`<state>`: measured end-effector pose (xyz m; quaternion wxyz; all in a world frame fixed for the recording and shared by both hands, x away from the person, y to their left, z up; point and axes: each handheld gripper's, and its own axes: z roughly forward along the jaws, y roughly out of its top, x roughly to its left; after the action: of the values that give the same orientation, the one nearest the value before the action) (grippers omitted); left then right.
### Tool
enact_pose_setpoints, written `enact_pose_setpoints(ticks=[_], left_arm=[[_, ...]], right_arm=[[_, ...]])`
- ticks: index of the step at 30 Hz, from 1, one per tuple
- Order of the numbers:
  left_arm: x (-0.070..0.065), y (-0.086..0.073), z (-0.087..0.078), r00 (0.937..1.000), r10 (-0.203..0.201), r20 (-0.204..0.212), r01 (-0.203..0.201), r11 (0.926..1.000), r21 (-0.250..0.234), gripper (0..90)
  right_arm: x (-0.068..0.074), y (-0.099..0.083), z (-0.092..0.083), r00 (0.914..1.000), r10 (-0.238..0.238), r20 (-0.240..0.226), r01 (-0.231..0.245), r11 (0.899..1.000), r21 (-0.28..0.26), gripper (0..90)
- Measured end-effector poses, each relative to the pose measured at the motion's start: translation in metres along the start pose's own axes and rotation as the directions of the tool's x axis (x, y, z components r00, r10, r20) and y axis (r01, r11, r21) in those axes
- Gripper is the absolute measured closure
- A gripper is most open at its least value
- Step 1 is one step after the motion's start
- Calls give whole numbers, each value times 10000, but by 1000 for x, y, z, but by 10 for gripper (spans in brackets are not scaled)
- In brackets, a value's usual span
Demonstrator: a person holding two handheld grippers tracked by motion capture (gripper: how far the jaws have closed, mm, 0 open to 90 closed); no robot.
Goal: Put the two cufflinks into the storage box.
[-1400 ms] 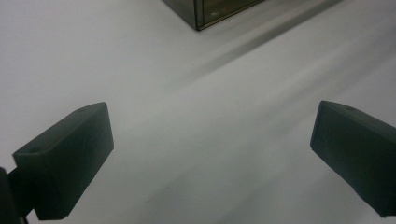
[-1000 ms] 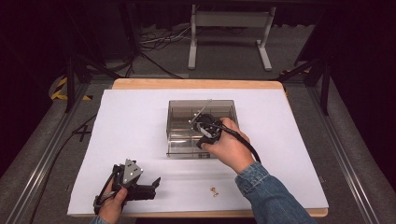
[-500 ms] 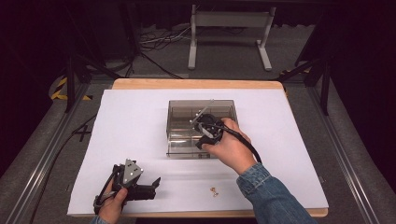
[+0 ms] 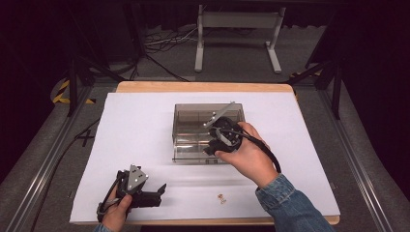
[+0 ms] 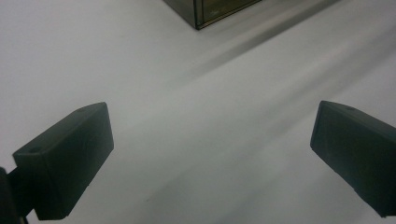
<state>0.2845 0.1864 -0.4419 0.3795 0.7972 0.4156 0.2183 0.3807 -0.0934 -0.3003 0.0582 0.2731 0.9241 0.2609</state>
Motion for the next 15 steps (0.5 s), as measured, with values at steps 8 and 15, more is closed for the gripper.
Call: enact_pose_setpoints(ticks=[8, 15], left_arm=[[0, 0, 0, 10000, 4, -21, -4, 10000, 20, 1], [0, 0, 0, 10000, -17, 0, 17, 10000, 31, 1]], right_arm=[[10, -8, -14, 9986, -477, -210, 470, 9984, -316, 666], [16, -20, -27, 9966, -792, -245, 776, 9952, -597, 655]])
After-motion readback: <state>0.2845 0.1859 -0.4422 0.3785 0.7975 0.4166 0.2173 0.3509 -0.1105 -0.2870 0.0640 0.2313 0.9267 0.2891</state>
